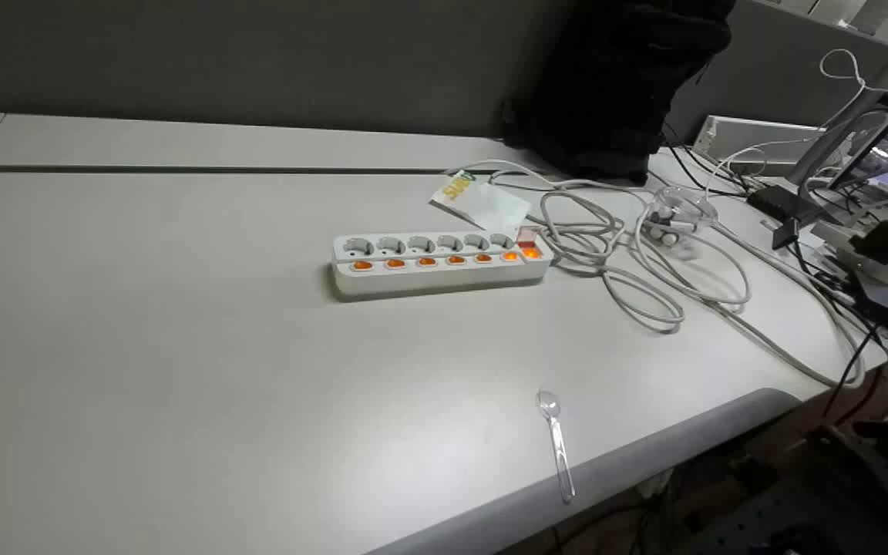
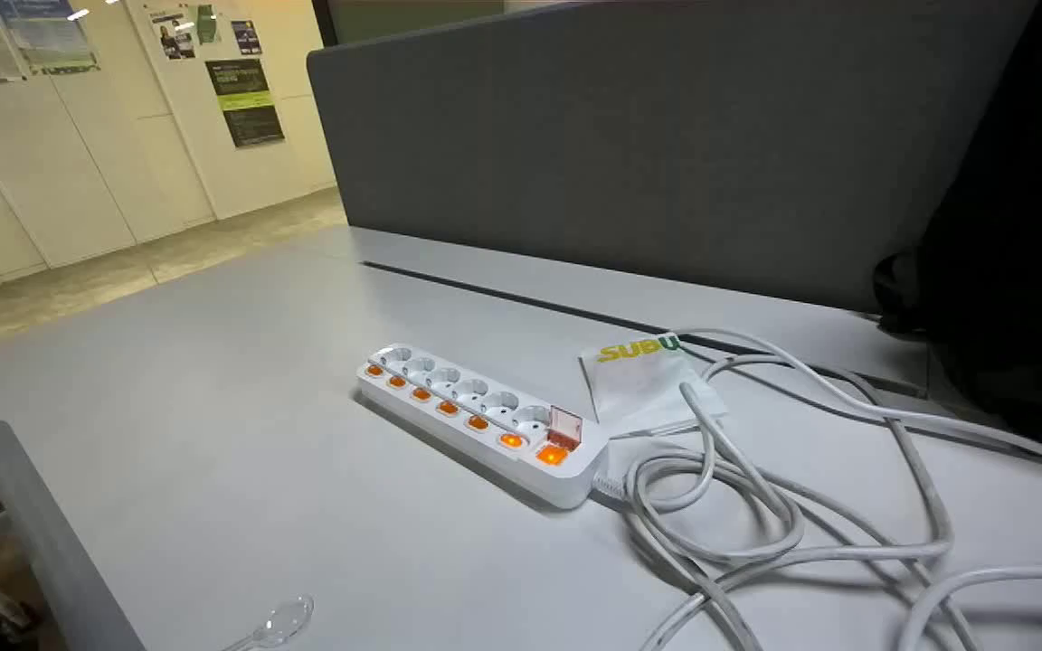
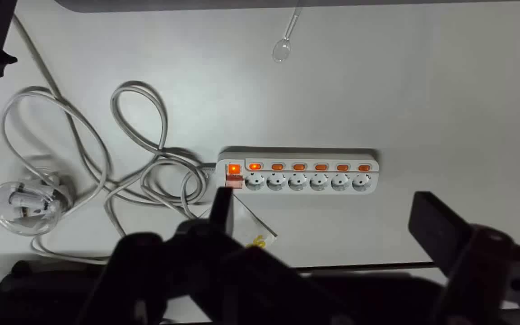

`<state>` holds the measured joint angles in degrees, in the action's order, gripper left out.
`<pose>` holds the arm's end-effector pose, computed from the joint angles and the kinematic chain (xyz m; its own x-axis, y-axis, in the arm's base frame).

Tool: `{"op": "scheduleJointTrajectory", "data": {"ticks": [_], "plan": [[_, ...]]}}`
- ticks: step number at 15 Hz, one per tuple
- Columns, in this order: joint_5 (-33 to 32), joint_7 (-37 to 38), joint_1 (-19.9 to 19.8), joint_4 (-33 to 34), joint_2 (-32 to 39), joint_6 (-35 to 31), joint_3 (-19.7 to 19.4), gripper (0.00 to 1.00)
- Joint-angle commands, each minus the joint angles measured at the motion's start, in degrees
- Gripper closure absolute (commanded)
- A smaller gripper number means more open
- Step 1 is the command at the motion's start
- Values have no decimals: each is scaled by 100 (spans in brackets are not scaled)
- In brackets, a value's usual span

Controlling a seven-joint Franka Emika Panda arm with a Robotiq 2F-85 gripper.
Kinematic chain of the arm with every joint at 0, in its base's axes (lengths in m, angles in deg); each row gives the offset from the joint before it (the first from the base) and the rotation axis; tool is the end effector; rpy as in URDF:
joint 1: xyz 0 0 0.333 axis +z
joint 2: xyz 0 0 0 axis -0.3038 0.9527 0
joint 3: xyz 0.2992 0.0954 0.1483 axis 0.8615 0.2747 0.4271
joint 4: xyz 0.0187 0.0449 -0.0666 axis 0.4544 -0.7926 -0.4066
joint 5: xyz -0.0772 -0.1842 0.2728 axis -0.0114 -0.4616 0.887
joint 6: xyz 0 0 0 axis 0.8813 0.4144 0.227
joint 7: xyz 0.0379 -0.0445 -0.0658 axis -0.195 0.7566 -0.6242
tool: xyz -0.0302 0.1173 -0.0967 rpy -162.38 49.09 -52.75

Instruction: Turn off the second switch from the right side of the adapter

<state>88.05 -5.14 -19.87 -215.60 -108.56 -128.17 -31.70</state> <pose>0.2564 -0.0405 0.5449 0.9919 -0.0527 0.1159 -0.0483 -0.9980 -0.0404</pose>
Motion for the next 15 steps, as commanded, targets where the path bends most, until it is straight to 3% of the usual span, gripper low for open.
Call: {"op": "scheduleJointTrajectory", "data": {"ticks": [1,15], "plan": [[16,-17,-29,11,5,-4,20,0],[20,28,-39,-1,-1,-113,37,0]]}}
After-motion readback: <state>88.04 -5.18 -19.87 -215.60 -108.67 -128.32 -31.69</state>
